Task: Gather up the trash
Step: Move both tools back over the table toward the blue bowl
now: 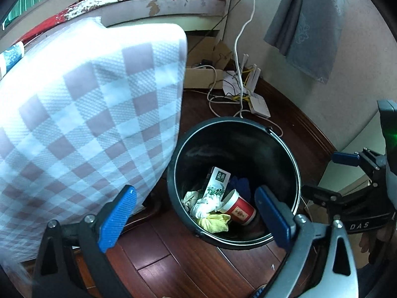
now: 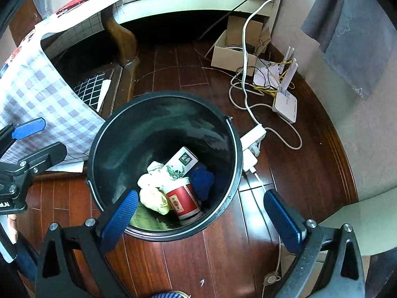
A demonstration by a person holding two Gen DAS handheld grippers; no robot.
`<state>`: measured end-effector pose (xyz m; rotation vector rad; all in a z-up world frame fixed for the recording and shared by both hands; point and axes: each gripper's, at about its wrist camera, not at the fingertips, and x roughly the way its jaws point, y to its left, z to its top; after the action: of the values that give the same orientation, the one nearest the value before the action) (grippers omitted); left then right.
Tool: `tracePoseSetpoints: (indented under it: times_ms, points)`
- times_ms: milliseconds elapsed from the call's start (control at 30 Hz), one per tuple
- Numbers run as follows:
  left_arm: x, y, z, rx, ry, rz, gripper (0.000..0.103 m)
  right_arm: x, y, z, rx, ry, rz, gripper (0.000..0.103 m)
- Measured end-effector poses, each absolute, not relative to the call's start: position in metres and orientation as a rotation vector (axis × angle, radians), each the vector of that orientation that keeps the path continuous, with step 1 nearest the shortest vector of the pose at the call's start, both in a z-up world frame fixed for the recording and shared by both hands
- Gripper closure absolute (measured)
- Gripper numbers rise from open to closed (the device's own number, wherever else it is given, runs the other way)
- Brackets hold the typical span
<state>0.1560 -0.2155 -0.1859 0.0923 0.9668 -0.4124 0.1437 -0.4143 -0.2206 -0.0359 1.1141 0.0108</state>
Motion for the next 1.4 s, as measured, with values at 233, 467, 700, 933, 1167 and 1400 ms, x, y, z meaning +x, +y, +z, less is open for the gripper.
tracePoseSetpoints:
  times_ms: [233, 467, 700, 933, 1167, 1400]
  points:
    - [0.151, -0.212, -0.179, 0.101, 0.954, -0.402, 0.006, 0.141, -0.41, -0.207, -0.02, 1.092, 0.012, 0.001]
    - [0.142, -0.202, -0.169, 0.101, 0.939, -0.394, 0.005, 0.136, -0.401, -0.191, -0.012, 1.066, 0.022, 0.001]
    - [0.131, -0.188, -0.161, 0.091, 0.927, -0.376, 0.005, 0.128, -0.395, -0.181, -0.025, 1.058, -0.002, 0.001]
    - [0.124, -0.174, -0.152, 0.066, 0.911, -0.351, 0.004, 0.121, -0.379, -0.167, -0.049, 1.035, -0.007, 0.001]
    - [0.116, -0.148, -0.134, 0.035, 0.872, -0.326, 0.004, 0.116, -0.358, -0.147, -0.059, 0.994, 0.014, 0.001]
    - [0.112, -0.108, -0.112, -0.012, 0.824, -0.257, 0.004, 0.125, -0.318, -0.113, -0.073, 0.91, 0.07, 0.001]
